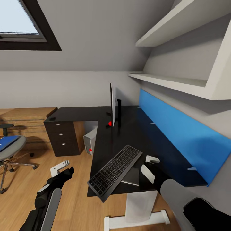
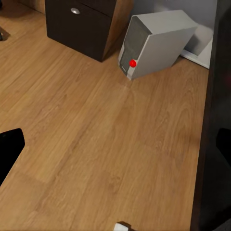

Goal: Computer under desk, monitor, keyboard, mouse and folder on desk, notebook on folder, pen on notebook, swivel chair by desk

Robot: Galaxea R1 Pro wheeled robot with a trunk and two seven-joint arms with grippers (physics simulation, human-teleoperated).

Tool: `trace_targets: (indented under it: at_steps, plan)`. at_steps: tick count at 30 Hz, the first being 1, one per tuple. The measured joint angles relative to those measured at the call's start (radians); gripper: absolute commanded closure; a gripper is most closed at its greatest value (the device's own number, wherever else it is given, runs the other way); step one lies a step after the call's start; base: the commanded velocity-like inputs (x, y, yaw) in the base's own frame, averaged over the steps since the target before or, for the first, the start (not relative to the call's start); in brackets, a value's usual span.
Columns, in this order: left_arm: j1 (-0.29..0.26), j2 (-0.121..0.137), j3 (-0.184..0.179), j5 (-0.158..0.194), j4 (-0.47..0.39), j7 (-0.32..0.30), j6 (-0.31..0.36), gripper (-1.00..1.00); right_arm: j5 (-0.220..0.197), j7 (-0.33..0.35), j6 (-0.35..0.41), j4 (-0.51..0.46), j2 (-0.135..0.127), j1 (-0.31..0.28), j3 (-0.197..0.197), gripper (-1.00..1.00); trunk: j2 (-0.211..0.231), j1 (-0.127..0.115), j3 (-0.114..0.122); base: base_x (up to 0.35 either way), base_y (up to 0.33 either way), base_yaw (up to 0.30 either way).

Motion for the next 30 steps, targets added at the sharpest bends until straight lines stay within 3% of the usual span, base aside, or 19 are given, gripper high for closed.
trace_targets:
  at_steps: [7, 16, 26, 30]
  plan:
    - [0.0, 0.0, 0.0, 0.0, 0.0, 0.0, 0.0, -1.0, 0.0, -0.001, -0.001, -0.036, -0.003, 0.0, -0.001, -1.0, 0.0, 0.0, 0.0, -0.016, 0.029, 0.0]
    - [0.0, 0.0, 0.0, 0.0, 0.0, 0.0, 0.001, -1.0, -0.001, -0.001, -0.002, -0.052, -0.003, 0.001, -0.001, -1.0, 0.0, 0.0, 0.0, -0.109, 0.194, 0.0]
    - [0.0, 0.0, -0.001, -0.001, 0.012, 0.0, -0.001, -1.0, 0.009, -0.014, 0.003, -0.236, -0.001, 0.021, 0.01, -1.0, 0.0, 0.0, 0.0, -0.023, 0.041, 0.0]
    - [0.0, 0.0, -0.005, -0.001, 0.013, 0.0, -0.001, -1.0, 0.011, -0.016, 0.003, -0.249, -0.001, 0.025, 0.011, -1.0, 0.0, 0.0, 0.0, -0.001, 0.059, 0.0]
